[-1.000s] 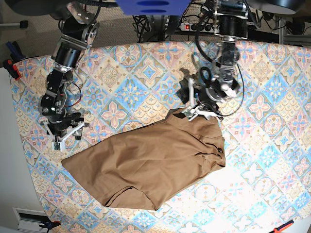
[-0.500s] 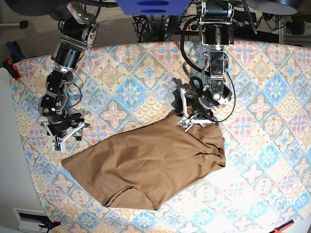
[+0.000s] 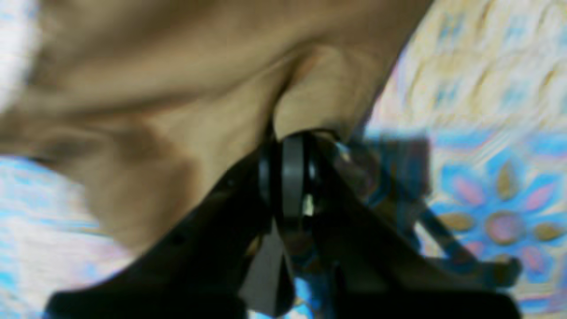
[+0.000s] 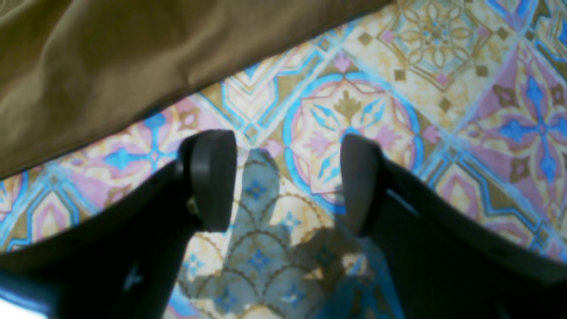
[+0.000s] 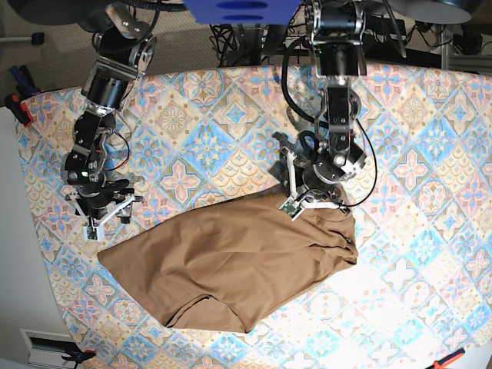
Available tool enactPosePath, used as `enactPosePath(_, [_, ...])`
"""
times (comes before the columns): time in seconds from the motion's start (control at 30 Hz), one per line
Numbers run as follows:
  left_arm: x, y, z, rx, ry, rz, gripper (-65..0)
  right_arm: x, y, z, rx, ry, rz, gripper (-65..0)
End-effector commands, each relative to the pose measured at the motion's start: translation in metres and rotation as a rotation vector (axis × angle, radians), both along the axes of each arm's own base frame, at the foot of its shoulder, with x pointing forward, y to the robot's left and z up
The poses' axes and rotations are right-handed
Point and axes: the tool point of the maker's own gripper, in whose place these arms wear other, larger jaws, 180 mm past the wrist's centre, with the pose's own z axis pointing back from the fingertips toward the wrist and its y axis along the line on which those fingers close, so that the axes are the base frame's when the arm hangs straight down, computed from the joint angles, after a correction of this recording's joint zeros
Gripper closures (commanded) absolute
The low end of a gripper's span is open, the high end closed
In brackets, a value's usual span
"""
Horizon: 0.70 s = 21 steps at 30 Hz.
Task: Layout the t-shirt on the table in an organized manner, then fold the t-shirt properly
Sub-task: 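Grasp the bunched shirt fabric with the left gripper and lift it, then grasp the shirt's other corner with the right gripper, lift with both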
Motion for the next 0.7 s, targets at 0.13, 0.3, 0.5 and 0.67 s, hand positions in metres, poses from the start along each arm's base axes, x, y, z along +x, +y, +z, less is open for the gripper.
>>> enactPosePath(0.13, [0.009, -0.008, 0.1, 0.004, -0.246, 0.031, 0.0, 0.014, -0.005, 0.021, -0.012, -0.067, 0.002, -35.4])
enactPosePath(0.3, [-0.002, -0.023, 0.153, 0.047, -0.363, -0.003, 0.0, 0.014, -0.004, 0.021, -0.011, -0.067, 0.002, -35.4])
enactPosePath(0.5, [-0.019, 0.011, 0.117, 0.129, -0.27, 0.051, 0.0, 0.015, 0.005, 0.019, 0.012, -0.07, 0.004, -35.4])
enactPosePath(0.67, [-0.064, 0.077, 0.064, 0.219, -0.105, 0.113, 0.0, 0.015, 0.005, 0.02, 0.01, -0.072, 0.004, -35.4])
